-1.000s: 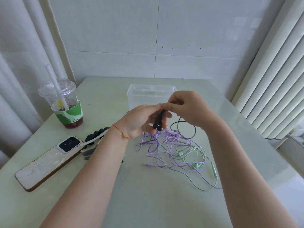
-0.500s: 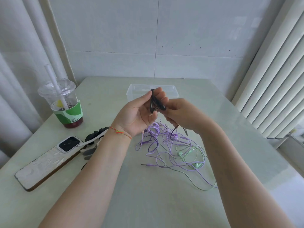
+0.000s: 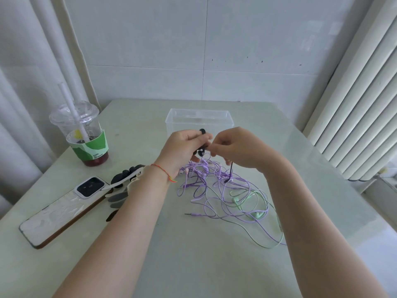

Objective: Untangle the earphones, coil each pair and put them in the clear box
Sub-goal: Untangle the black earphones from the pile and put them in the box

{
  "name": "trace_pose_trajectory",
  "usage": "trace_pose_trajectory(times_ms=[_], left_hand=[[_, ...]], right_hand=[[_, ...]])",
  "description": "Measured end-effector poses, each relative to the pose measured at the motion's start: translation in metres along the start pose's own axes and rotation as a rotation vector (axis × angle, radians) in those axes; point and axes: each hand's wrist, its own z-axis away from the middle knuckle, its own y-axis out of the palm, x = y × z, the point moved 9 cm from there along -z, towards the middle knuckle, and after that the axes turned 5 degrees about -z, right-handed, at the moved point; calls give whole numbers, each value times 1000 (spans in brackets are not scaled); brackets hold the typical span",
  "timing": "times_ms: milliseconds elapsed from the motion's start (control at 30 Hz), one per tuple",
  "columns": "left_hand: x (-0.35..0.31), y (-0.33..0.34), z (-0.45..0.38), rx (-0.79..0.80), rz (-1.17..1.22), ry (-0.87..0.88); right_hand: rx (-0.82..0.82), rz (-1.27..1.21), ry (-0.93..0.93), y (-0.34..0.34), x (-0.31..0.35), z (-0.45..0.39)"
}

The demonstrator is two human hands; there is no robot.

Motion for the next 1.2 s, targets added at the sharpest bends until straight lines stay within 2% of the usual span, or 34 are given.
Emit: trace_pose_trajectory(times_ms=[67, 133, 233, 300, 367, 467, 600, 733, 833, 1033, 1200], left_hand=[[3, 13, 3, 126, -67, -45], [6, 25, 8, 278, -33, -119], [2, 37, 14, 461, 203, -140], [-3, 37, 15, 498, 347, -119], [-4, 33, 13, 465, 458, -152], [5, 20, 5, 320, 562, -232], [24, 11, -2, 158, 503, -308], [30, 0, -5, 29, 542, -336], [40, -15, -6, -69, 567, -370], [43, -12, -4, -156, 598, -369], [30, -10, -4, -103, 916, -257]], right_hand=[[-80, -28, -5, -11, 0, 1], [-172, -63, -35, -23, 2, 1], [-266, -154, -89, -34, 2, 1], [-253, -243, -91, -34, -3, -1], [-215, -296, -72, -30, -9, -4], [-126, -182, -8, -22, -17, -4], [63, 28, 44, -7, -21, 1], [11, 182, 104, -15, -32, 0], [-78, 186, 128, -31, -40, 0], [-75, 298, 179, -31, -48, 0], [-121, 232, 157, -35, -45, -2]])
